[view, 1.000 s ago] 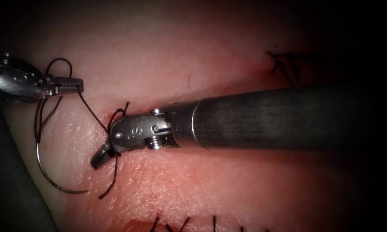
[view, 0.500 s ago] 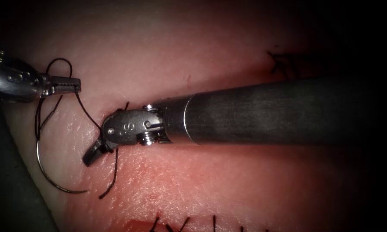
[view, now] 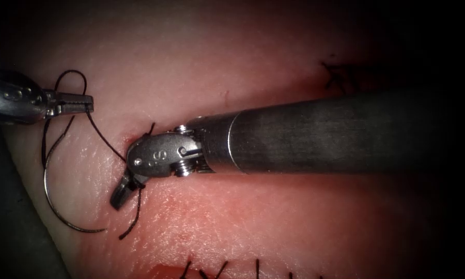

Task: Wound Closure
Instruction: Grab the short tail with the right gripper

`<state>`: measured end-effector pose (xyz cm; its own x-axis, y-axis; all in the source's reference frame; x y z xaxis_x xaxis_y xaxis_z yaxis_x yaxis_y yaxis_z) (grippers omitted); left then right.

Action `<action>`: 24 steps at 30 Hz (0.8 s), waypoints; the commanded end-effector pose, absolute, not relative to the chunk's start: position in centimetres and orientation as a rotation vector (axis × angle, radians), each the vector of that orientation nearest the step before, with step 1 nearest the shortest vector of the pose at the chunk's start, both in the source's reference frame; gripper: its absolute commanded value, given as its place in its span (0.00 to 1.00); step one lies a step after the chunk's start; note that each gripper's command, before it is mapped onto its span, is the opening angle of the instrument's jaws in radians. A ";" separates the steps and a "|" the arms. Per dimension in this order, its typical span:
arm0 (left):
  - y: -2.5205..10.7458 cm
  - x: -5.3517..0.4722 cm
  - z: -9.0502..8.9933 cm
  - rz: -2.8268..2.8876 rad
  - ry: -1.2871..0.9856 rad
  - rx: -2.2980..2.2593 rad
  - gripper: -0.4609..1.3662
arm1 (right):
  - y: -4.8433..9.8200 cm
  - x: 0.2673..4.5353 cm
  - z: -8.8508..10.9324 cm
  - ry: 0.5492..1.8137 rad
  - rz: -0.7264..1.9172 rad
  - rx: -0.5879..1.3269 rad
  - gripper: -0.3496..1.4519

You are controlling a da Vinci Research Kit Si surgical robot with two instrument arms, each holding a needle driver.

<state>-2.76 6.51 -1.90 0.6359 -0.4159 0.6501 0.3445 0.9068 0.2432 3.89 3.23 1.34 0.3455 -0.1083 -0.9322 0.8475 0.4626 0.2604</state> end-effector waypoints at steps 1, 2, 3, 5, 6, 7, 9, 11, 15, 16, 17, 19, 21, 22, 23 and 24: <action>6.5 -2.77 -1.9 -0.437 -0.766 0.092 0.06 | 3.2 3.88 1.3 1.026 -0.743 0.885 0.25; 6.5 -2.78 -1.9 -0.437 -0.767 0.090 0.06 | 3.2 3.87 1.3 1.029 -0.750 0.888 0.26; 6.4 -2.78 -1.9 -0.436 -0.767 0.088 0.06 | 3.2 3.87 1.3 1.030 -0.754 0.889 0.30; 6.4 -2.79 -1.9 -0.436 -0.767 0.085 0.06 | 3.2 3.86 1.3 1.031 -0.756 0.890 0.37; 6.4 -2.79 -1.9 -0.435 -0.768 0.083 0.06 | 3.2 3.86 1.3 1.031 -0.757 0.890 0.42; 6.4 -2.79 -1.9 -0.435 -0.768 0.082 0.06 | 3.2 3.86 1.3 1.031 -0.757 0.890 0.46; 6.4 -2.78 -1.9 -0.434 -0.769 0.081 0.06 | 3.2 3.87 1.3 1.032 -0.754 0.884 0.62; 6.4 -2.78 -1.9 -0.434 -0.769 0.081 0.06 | 3.2 3.87 1.3 1.036 -0.737 0.851 0.74; 6.4 -2.78 -1.9 -0.432 -0.772 0.081 0.06 | 3.2 3.87 1.3 1.039 -0.721 0.820 0.81; 6.4 -2.78 -1.9 -0.432 -0.772 0.081 0.06 | 3.2 3.88 1.3 1.037 -0.727 0.831 0.80; 6.4 -2.78 -1.9 -0.426 -0.772 0.078 0.06 | 3.2 3.88 1.3 1.036 -0.732 0.839 0.80; 6.4 -2.78 -1.9 -0.426 -0.772 0.077 0.06 | 3.2 3.89 1.3 1.035 -0.735 0.842 0.80; 6.3 -2.78 -1.8 -0.425 -0.773 0.076 0.06 | 3.2 3.90 1.3 1.036 -0.743 0.856 0.79; 6.3 -2.78 -1.8 -0.430 -0.773 0.078 0.06 | 3.2 3.90 1.3 1.036 -0.746 0.859 0.79; 6.3 -2.77 -1.8 -0.430 -0.774 0.077 0.06 | 3.2 3.91 1.3 1.036 -0.748 0.862 0.79; 6.3 -2.77 -1.8 -0.429 -0.774 0.076 0.06 | 3.1 3.91 1.2 1.030 -0.756 0.864 0.78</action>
